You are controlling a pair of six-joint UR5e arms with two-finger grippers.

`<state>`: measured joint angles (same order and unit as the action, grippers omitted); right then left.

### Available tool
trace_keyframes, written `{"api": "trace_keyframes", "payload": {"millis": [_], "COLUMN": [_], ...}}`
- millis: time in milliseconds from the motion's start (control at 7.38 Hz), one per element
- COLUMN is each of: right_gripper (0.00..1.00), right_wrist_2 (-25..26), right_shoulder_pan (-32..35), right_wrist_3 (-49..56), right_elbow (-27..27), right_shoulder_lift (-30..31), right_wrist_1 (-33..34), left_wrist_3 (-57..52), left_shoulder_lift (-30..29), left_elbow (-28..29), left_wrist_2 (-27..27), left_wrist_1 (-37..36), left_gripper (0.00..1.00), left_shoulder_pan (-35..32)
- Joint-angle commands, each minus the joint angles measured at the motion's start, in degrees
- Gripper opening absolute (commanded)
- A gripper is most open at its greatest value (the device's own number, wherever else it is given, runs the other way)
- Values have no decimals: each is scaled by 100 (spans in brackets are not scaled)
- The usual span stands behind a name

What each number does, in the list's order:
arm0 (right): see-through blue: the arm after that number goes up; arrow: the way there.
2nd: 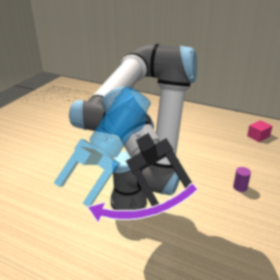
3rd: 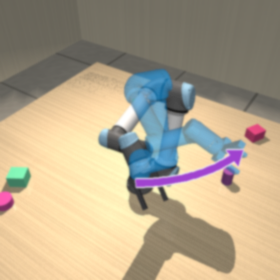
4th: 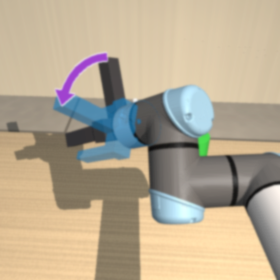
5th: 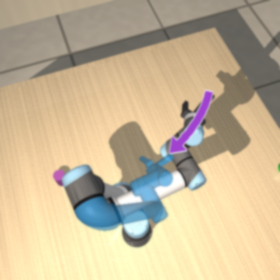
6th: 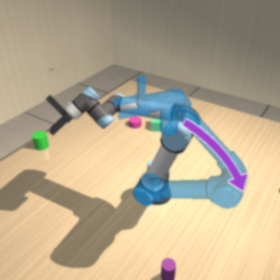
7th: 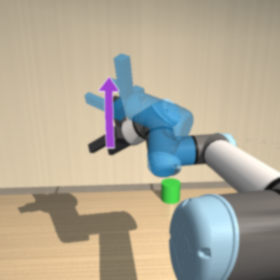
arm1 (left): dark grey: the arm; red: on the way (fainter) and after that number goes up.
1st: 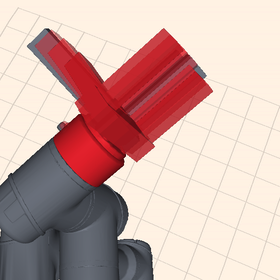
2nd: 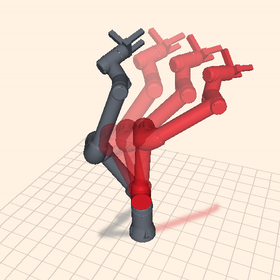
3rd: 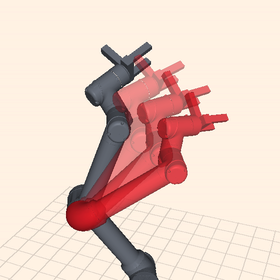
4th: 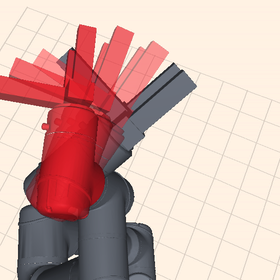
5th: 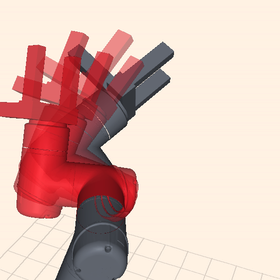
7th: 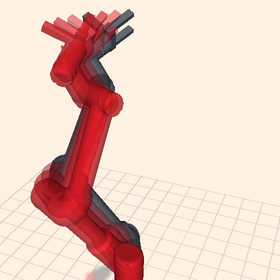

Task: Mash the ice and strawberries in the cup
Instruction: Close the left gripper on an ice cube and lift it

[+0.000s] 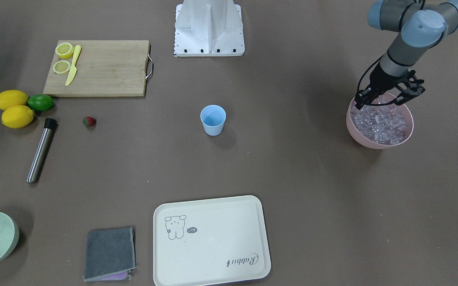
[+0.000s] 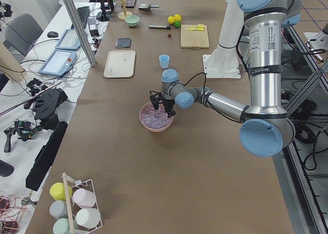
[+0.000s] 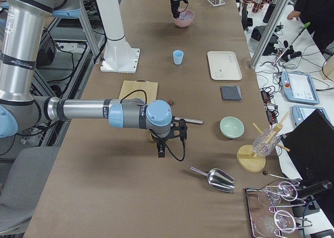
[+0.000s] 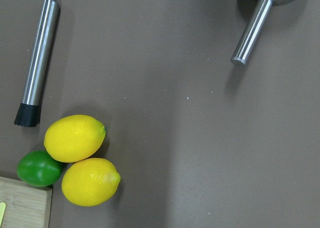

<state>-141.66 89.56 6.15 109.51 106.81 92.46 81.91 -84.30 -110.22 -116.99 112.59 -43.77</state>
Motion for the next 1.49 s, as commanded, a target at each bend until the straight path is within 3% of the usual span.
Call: {"api": "trace_keyframes", "payload": {"millis": [0, 407, 813, 1084, 1355], "right_gripper": [100, 100, 100, 100, 100], "right_wrist_2": [-2, -2, -2, 6, 6], "right_shoulder_pan": [0, 0, 0, 0, 0], "right_wrist_3": [0, 0, 0, 0, 0], "right_elbow": [1, -8, -8, 9, 18], "right_shoulder_lift": [7, 24, 7, -11, -55], "right_wrist_1": [0, 0, -44, -53, -53], "left_wrist_3": [-9, -122, -623, -589, -13], "left_shoulder_lift": [19, 36, -33, -401, -1189], "left_elbow": [-61, -298, -465, -439, -413], "left_wrist_2": [-8, -261, -833, -852, -843], "left_wrist_1": [-8, -43, -52, -61, -122], "left_gripper": [0, 0, 0, 0, 0], "left_shoulder_pan": [0, -113, -1000, -1019, -836]}}
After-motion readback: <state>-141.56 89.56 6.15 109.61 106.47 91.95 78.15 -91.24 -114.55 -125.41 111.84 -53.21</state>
